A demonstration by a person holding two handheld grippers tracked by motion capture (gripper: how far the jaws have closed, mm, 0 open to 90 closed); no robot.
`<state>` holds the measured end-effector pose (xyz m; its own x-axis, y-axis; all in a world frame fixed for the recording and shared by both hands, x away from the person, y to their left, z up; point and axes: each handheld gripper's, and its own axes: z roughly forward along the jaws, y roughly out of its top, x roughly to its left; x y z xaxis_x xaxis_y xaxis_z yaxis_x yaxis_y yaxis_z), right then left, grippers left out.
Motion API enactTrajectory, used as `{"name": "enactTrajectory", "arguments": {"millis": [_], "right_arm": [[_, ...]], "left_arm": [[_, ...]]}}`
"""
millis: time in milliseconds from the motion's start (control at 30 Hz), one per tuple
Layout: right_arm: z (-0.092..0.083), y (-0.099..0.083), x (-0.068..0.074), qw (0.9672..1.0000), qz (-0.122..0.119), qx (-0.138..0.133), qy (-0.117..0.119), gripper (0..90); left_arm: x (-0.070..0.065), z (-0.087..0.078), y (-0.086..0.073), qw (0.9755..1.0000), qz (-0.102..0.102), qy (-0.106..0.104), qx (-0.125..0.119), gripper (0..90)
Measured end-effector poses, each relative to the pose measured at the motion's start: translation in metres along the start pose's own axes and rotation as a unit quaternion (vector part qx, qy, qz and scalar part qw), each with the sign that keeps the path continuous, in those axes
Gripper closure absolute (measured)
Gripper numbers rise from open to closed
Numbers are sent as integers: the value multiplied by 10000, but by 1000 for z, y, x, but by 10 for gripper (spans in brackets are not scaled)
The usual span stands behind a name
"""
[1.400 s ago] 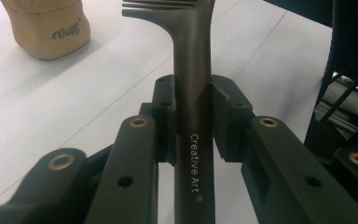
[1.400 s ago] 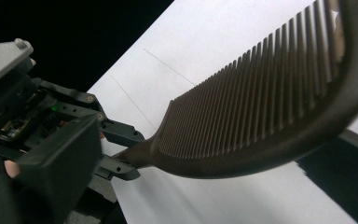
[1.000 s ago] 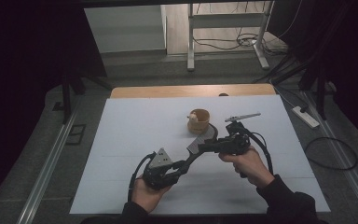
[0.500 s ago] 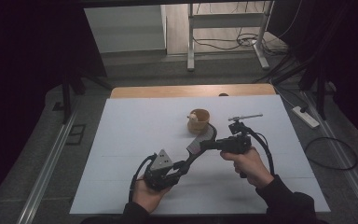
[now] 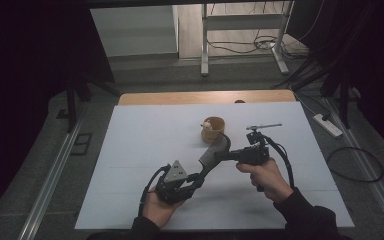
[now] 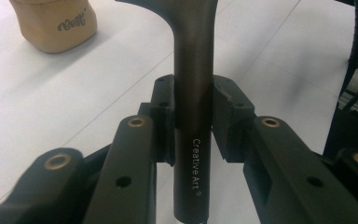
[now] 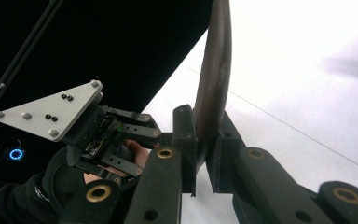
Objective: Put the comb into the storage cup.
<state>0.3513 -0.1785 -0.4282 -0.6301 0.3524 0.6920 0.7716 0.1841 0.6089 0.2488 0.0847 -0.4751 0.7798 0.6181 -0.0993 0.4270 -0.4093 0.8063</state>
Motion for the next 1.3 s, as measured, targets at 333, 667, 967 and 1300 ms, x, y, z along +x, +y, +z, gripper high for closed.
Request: {"name": "enactTrajectory", "arguments": {"millis": [333, 667, 967, 1300], "right_arm": [[-1, 0, 2, 9996, -230, 13, -163, 835], [-4, -1, 6, 9984, -475, -46, -302, 835], [-9, -2, 9, 9956, -747, -86, -560, 835], [-17, 0, 9, 9928, -889, -153, -794, 835]], "left_arm": [[3, -2, 2, 9998, -157, -97, 20, 484], [10, -7, 0, 9981, -527, -300, 70, 186], [12, -6, -3, 9984, -396, -244, 334, 45], [15, -9, -7, 9984, -292, -21, 474, 0]]}}
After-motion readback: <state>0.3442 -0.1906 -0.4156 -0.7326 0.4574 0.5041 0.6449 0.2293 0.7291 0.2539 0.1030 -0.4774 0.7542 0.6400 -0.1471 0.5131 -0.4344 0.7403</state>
